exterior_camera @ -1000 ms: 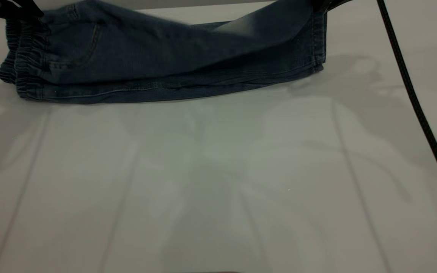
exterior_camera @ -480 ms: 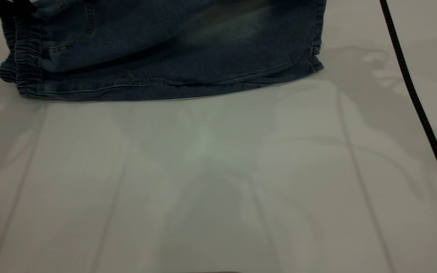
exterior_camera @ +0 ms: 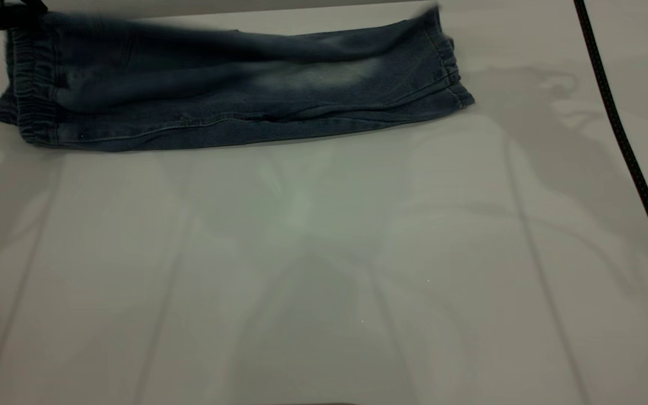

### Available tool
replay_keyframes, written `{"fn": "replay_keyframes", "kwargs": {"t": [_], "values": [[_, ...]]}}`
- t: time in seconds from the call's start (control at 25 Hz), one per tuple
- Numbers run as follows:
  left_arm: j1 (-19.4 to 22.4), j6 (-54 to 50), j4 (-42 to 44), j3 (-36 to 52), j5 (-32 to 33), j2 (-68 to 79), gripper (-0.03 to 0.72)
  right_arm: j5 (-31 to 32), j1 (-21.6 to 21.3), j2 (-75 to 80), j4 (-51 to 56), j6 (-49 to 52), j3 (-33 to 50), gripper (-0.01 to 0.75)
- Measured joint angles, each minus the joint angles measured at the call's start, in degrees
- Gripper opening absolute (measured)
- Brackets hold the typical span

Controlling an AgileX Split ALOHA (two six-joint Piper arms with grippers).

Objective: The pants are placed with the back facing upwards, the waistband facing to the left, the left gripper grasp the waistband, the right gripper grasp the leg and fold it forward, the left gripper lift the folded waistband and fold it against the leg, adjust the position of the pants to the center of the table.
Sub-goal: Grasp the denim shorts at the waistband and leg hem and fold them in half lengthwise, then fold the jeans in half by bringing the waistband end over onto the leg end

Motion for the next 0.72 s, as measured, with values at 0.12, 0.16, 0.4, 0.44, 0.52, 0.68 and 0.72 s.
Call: {"fn": "replay_keyframes", "kwargs": {"t": [0.12, 0.16, 0.4, 0.44, 0.52, 0.68, 0.72], "values": [[0.0, 0.0, 0.0, 0.0, 0.3, 0.0, 0.340, 0.7, 0.0, 0.0, 0.0, 0.0, 0.0, 0.477], [0.0, 0.0, 0.0, 0.0, 0.7, 0.0, 0.386, 1.2, 0.0, 0.0, 0.0, 0.0, 0.0, 0.498], [0.0, 5.1, 1.1, 0.0, 4.4, -0.1, 0.540, 5.6, -0.1, -0.1, 0.0, -0.3, 0.0, 0.528], [0.0, 8.6, 2.2, 0.0, 5.1, -0.2, 0.545, 6.7, -0.1, -0.2, -0.2, -1.0, 0.0, 0.529], [0.0, 16.2, 4.7, 0.0, 6.6, -0.9, 0.550, 9.1, -0.1, -0.6, -0.9, -2.6, -0.6, 0.528], [0.0, 32.9, 8.0, 0.0, 11.6, -3.9, 0.552, 16.6, -0.1, -2.3, -1.4, -6.7, -3.0, 0.528], [0.0, 36.3, 8.3, 0.0, 12.9, -4.9, 0.552, 18.7, -0.1, -2.8, -1.5, -7.4, -3.8, 0.528]]}}
